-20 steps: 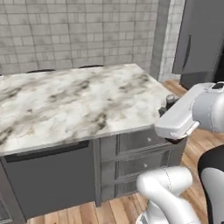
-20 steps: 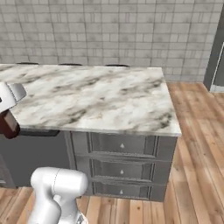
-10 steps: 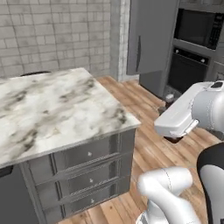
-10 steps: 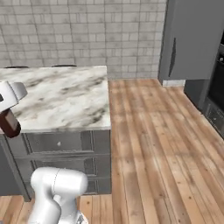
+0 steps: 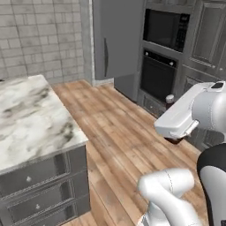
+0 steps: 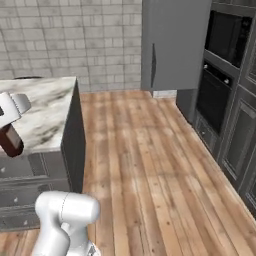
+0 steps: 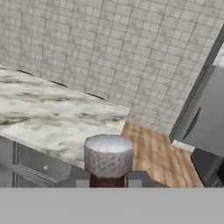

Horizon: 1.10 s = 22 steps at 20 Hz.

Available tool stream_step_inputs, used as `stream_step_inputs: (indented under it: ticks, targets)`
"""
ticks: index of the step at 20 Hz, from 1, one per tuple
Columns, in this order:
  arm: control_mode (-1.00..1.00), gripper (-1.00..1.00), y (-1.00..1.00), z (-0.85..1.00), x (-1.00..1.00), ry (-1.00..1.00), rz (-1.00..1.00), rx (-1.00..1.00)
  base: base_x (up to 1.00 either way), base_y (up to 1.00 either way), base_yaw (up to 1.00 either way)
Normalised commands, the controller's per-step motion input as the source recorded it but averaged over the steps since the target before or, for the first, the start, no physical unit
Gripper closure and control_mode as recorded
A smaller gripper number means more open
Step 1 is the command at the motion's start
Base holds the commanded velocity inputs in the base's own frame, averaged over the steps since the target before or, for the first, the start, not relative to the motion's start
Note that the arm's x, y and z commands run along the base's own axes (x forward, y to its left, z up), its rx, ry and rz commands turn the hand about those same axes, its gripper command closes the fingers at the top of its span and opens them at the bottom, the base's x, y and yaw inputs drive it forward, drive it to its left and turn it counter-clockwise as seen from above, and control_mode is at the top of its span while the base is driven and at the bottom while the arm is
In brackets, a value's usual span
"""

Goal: Place the condiment bottle and ketchup from the counter to the top shelf of the fridge. If the existing items in the fridge are on the top shelf, move them to other shelves.

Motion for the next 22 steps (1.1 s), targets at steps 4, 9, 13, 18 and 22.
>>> stream_step_inputs:
  ticks: [4,9,13,18,22]
  targets:
    - [1.00,1.00,0.00,0.00,0.00,0.00,0.00,0.00,0.49,-1.00,-0.10]
    - [1.00,1.00,0.00,0.00,0.00,0.00,0.00,0.00,0.74,-1.00,-0.02]
    - [1.00,1.00,0.00,0.00,0.00,0.00,0.00,0.00,0.96,-0.73,0.00]
    - [1.00,1.00,0.00,0.00,0.00,0.00,0.00,0.00,1.00,-0.05,0.03]
    - [1.00,1.00,0.00,0.00,0.00,0.00,0.00,0.00,1.00,0.28,0.11]
